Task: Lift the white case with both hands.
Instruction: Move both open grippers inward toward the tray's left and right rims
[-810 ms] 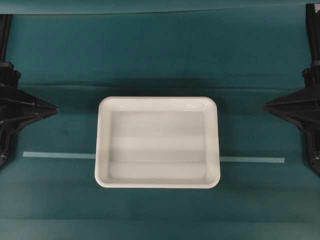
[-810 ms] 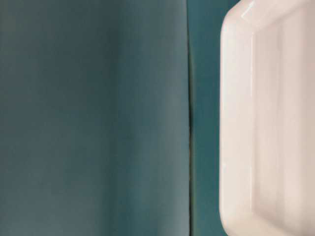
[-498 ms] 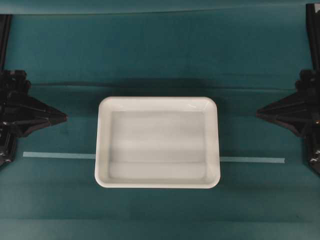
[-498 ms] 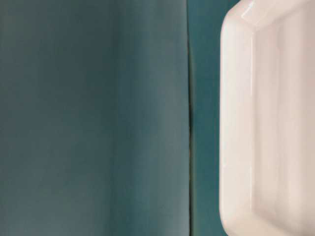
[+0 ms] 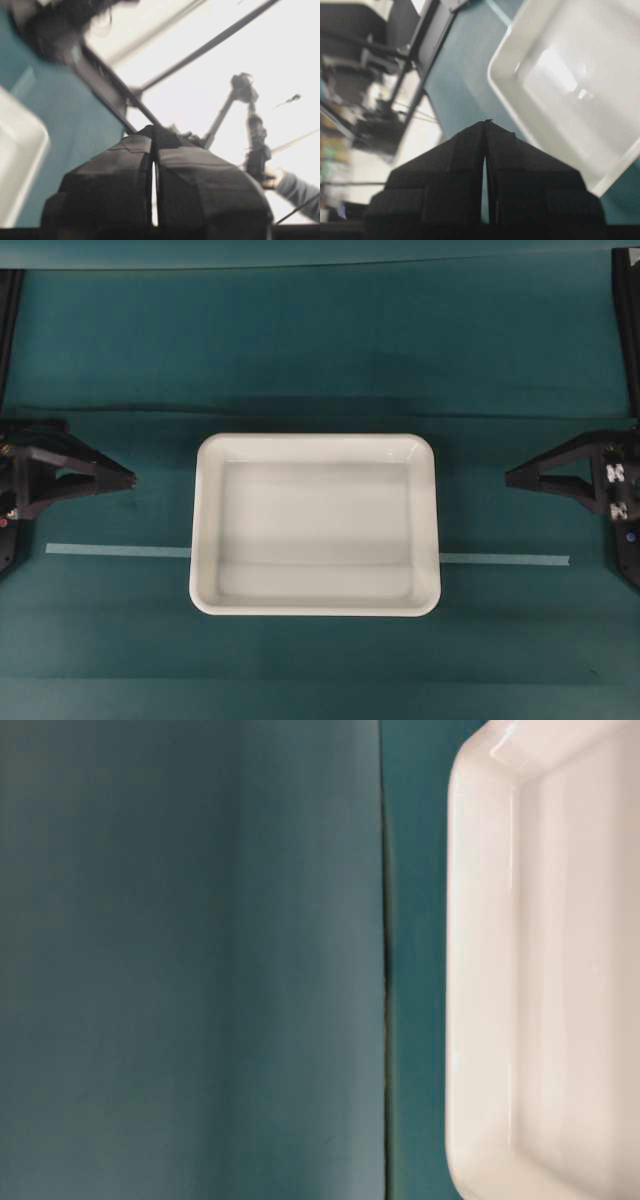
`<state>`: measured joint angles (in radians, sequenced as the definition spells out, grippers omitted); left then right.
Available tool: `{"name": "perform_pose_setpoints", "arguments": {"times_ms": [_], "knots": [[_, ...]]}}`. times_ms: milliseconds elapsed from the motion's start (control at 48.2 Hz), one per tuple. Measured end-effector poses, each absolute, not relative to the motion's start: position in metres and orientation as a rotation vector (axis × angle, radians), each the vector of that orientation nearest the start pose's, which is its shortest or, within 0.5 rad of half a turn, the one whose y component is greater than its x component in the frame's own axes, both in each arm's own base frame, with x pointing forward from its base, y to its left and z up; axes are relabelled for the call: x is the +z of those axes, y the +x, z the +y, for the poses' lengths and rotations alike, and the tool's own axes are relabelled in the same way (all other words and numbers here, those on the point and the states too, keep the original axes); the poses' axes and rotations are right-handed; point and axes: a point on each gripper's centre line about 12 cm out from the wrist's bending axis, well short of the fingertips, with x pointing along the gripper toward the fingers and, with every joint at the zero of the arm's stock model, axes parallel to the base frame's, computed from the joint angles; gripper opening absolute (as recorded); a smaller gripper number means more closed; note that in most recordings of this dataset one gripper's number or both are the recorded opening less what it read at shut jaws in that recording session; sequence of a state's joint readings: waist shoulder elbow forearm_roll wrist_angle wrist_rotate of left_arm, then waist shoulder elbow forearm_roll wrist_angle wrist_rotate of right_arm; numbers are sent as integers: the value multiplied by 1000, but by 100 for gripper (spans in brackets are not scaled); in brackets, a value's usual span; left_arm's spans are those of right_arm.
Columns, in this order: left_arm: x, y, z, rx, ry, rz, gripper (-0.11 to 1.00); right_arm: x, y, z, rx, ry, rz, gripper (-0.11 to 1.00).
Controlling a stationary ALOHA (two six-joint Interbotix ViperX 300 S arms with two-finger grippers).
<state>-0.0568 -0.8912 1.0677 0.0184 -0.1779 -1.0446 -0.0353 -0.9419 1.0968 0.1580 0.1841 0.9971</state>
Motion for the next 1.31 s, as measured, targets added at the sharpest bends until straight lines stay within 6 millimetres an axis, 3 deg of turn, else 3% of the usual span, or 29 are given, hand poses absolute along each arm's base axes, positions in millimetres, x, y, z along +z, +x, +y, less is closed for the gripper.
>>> {"name": "perform_pose_setpoints", "arguments": {"times_ms": [249,332,519,706,768,831,955,1100,1163,1225,1308], "knots": [[293,220,-13,12,-1246,129,-3,267,202,-4,-221,1302,270,0],[277,216,-13,60,-1276,189,-3,264,202,-4,-232,1323,278,0],[239,202,-12,165,-1312,311,-3,240,202,-4,-287,1363,330,0],[218,196,-6,229,-1314,343,-3,211,203,-5,-334,1368,368,1],[211,195,-4,259,-1313,360,-2,205,204,-6,-339,1367,366,6],[206,195,-3,274,-1314,371,2,203,207,-7,-335,1367,351,19],[201,196,-3,287,-1310,388,21,197,211,-7,-346,1363,357,52],[199,196,-3,298,-1321,397,64,187,214,-7,-375,1346,401,86],[197,196,-3,315,-1334,413,81,185,214,-7,-383,1343,412,93],[194,195,-3,331,-1342,428,94,182,214,-7,-390,1340,423,93],[188,193,-4,344,-1342,452,97,177,214,-7,-404,1346,436,93]]}}
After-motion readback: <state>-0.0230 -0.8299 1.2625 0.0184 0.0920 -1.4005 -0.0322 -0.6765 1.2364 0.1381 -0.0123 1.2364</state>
